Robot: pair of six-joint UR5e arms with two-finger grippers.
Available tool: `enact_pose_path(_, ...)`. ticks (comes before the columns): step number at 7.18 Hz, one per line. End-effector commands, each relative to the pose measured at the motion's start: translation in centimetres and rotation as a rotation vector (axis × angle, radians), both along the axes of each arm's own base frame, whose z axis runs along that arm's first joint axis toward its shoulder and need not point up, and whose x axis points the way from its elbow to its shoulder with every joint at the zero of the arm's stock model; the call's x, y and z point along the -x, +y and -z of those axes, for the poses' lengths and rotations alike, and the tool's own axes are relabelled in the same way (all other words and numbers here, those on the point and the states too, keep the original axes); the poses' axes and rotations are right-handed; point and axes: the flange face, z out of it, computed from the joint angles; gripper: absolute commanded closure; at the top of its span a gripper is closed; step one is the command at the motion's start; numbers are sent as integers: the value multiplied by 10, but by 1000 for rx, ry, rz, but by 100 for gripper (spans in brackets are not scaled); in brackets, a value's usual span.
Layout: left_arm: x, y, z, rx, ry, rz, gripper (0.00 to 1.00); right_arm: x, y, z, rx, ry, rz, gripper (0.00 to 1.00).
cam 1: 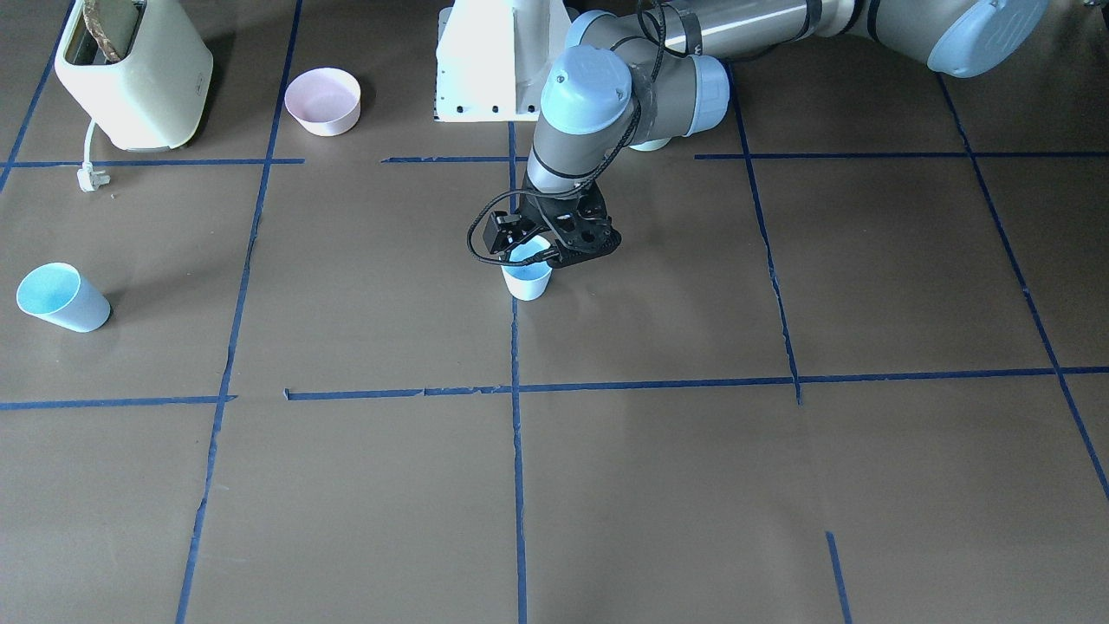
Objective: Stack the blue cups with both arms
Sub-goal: 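Set the cup upright at the center and open the left gripper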
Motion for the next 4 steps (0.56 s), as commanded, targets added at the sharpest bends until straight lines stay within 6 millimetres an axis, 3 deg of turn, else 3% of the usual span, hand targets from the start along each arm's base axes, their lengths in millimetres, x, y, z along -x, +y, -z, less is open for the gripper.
enact_pose_path(1, 79, 14, -7, -7, -4, -15, 0, 5, 2, -1, 6, -6, 5, 0)
enact_pose_path(2, 108, 15, -14, -44, -33, -31, 0, 20, -2, 4, 18, -6, 4, 0)
enact_pose_path(4, 176, 18, -21, -106, -96, -52, 0, 72, 6, 8, 5, -48, -91, 0)
